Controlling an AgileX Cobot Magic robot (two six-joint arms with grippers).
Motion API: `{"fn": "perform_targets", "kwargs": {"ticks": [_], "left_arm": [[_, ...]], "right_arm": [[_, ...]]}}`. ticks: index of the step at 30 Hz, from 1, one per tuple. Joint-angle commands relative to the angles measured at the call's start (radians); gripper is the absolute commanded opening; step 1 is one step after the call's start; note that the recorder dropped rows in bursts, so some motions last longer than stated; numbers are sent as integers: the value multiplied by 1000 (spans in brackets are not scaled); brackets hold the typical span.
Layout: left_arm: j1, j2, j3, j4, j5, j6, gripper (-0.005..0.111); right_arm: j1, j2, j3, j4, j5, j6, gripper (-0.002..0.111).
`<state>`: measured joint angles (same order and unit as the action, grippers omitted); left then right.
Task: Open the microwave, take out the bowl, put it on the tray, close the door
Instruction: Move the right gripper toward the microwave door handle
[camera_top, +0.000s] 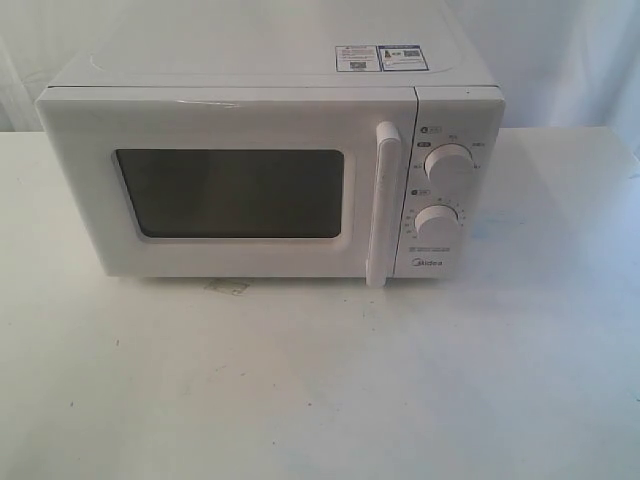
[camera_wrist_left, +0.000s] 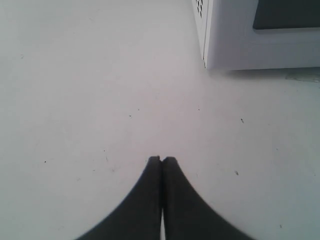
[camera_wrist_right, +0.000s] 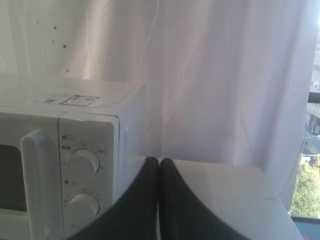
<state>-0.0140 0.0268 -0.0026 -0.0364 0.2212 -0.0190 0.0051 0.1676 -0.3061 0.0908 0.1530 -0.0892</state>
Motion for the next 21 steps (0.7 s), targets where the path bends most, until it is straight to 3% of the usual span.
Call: {"fn": "perform_targets", "kwargs": {"ticks": [1, 8, 14, 21], "left_arm": [[3, -6, 3, -8, 4, -3, 0], [3, -6, 3, -8, 4, -3, 0], [3, -6, 3, -8, 4, -3, 0], [3, -6, 3, -8, 4, -3, 0]], "right_arm": [[-6, 93, -16, 10, -22, 7, 0], [39, 249, -47, 68, -25, 0, 0], [182, 394, -91, 70, -2, -87, 0], [385, 599, -205, 145, 157, -276, 0]]}}
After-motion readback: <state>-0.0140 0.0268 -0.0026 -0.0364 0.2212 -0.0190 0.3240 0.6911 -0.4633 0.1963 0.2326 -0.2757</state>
